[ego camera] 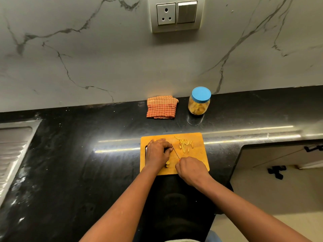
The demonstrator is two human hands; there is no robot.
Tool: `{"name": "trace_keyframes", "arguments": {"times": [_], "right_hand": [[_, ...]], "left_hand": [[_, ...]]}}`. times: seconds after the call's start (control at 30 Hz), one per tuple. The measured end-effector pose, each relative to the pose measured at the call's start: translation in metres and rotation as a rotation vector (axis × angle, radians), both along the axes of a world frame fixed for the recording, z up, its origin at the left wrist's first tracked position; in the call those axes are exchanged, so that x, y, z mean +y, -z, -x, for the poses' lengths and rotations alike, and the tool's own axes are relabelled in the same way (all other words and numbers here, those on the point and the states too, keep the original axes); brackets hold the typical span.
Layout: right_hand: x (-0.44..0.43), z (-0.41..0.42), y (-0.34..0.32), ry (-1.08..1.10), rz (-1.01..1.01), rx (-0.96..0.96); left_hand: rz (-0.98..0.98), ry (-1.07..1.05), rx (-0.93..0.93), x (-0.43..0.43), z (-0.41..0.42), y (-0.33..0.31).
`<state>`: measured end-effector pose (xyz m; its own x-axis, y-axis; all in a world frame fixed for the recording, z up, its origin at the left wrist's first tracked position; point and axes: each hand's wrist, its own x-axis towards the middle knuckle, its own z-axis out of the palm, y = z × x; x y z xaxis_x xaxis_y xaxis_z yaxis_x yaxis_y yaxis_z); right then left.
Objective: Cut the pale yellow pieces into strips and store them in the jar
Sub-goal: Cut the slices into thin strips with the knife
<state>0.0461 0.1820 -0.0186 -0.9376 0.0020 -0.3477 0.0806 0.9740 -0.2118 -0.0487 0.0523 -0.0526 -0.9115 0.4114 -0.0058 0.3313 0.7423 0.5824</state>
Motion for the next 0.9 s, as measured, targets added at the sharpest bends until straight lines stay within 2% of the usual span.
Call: {"name": "trace_keyframes", "arguments": {"times": [0.13, 0.33, 0.47, 0.7, 0.9], "right_hand": [[0.0, 0.0, 0.003, -0.062, 0.012, -0.016], [0.003, 0.009, 0.003, -0.004, 0.042, -0.047], [-0.002, 0.01, 0.007, -0.021, 0.021, -0.058], [-0.003, -0.004, 0.004, 0.079, -0.004, -0.063], [0.011, -0.005, 0.0, 0.044, -0.086, -0.038]], "left_hand": [[0.016, 0.013, 0.023, 0.0, 0.001, 0.001], [0.004, 0.01, 0.076, 0.001, -0.001, 0.003], [0.018, -0.021, 0.057, 0.0, -0.002, 0.0], [0.054, -0.016, 0.039, -0.001, -0.003, -0.004], [0.06, 0.01, 0.032, -0.002, -0.002, -0.006]]}}
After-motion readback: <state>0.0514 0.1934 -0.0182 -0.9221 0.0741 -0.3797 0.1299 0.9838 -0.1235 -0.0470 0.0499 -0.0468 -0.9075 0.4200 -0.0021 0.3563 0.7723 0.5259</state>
